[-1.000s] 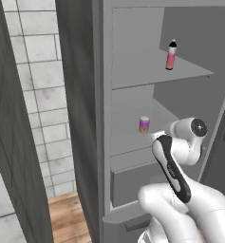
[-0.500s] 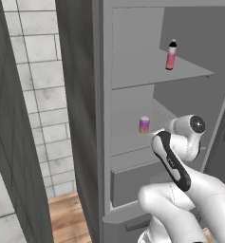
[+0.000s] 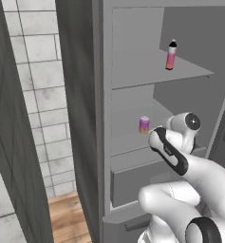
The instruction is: Open the fridge, grab two sodas, and place both sodas inside the bowl with ice on the dining counter.
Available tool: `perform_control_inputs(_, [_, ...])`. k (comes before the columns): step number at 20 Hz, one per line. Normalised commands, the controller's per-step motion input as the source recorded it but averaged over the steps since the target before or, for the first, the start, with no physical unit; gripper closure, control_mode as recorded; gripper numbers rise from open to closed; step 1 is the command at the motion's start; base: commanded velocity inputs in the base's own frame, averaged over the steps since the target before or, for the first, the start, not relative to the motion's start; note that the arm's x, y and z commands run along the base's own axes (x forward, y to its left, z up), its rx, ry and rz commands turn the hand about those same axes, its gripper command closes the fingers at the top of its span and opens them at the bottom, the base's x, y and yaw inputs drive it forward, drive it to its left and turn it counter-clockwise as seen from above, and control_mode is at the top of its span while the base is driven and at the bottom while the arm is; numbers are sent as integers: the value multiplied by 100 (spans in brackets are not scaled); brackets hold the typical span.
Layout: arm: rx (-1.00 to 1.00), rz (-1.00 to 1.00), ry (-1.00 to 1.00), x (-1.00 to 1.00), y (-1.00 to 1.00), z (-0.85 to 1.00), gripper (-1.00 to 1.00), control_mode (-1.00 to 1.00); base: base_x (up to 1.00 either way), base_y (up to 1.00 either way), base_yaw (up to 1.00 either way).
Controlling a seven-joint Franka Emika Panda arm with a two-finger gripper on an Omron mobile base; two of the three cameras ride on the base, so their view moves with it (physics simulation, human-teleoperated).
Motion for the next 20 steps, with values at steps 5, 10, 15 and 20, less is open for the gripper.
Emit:
perform_control_inputs(5, [2,0,2,54,0,-11,-100,-100,0,0,0])
perform_control_inputs(10, [6,0,0,44,-9,-3,-100,-100,0,0,0])
perform_control_inputs(15, [11,0,3,33,-25,0,-100,-100,0,0,0])
perform_control_inputs(20, [2,0,4,37,-7,-3,-100,-100,0,0,0])
